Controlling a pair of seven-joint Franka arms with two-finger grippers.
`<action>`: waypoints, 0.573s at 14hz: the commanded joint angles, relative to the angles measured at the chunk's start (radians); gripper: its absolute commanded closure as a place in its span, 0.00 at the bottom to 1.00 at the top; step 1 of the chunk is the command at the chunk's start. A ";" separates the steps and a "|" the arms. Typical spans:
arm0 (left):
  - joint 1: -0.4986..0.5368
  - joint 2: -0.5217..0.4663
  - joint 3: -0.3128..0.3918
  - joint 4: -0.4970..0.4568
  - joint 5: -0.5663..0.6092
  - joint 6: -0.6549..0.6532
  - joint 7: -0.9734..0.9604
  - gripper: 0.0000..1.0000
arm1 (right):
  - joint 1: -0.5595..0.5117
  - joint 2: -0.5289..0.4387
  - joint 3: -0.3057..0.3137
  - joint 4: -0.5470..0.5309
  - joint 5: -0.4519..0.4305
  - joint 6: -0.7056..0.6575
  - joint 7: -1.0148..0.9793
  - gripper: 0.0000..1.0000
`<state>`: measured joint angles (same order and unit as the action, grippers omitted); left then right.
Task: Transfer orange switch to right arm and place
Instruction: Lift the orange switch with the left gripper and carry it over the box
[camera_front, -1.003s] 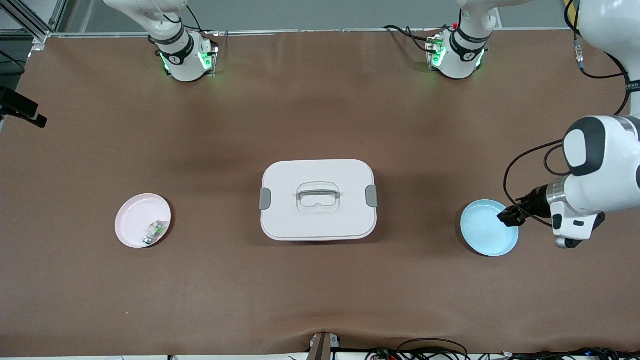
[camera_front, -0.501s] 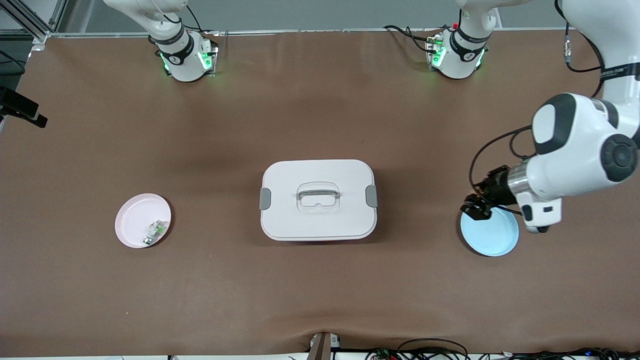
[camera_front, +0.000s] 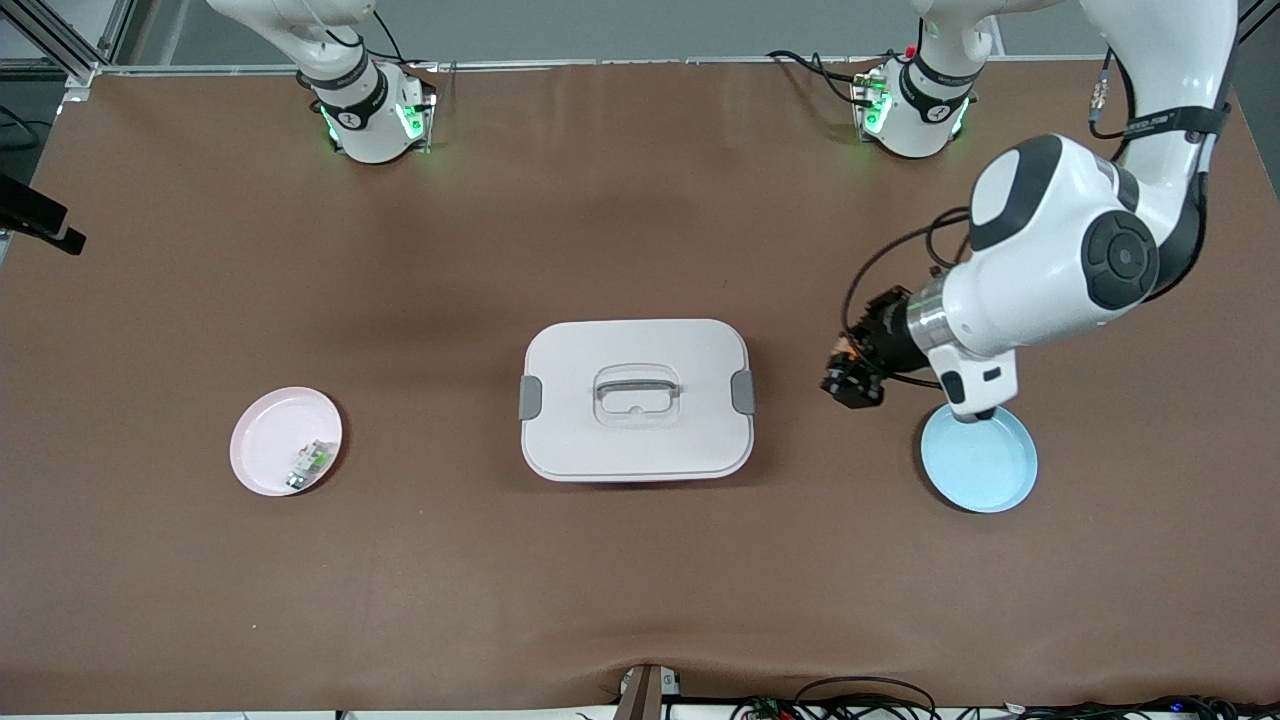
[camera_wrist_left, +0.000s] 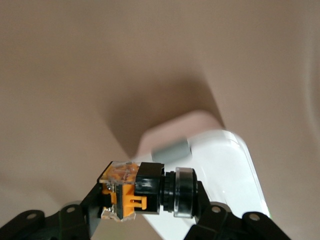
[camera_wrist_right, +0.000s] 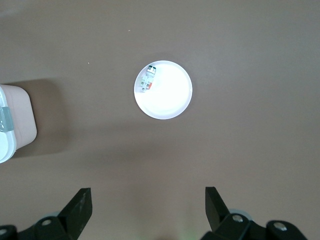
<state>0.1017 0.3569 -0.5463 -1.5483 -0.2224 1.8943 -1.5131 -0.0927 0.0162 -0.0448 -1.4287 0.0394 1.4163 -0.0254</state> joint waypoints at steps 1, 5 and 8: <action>0.000 -0.006 -0.036 0.037 -0.081 -0.012 -0.083 0.69 | -0.045 0.011 0.006 0.002 0.034 -0.033 0.012 0.00; -0.011 0.013 -0.109 0.082 -0.162 0.006 -0.159 0.69 | -0.062 0.077 0.006 -0.002 0.099 -0.109 0.001 0.00; -0.011 0.010 -0.113 0.088 -0.290 0.072 -0.159 0.68 | -0.091 0.099 0.005 -0.033 0.251 -0.126 0.013 0.00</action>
<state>0.0867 0.3569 -0.6524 -1.4841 -0.4480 1.9372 -1.6582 -0.1461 0.1070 -0.0487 -1.4453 0.1974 1.3134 -0.0227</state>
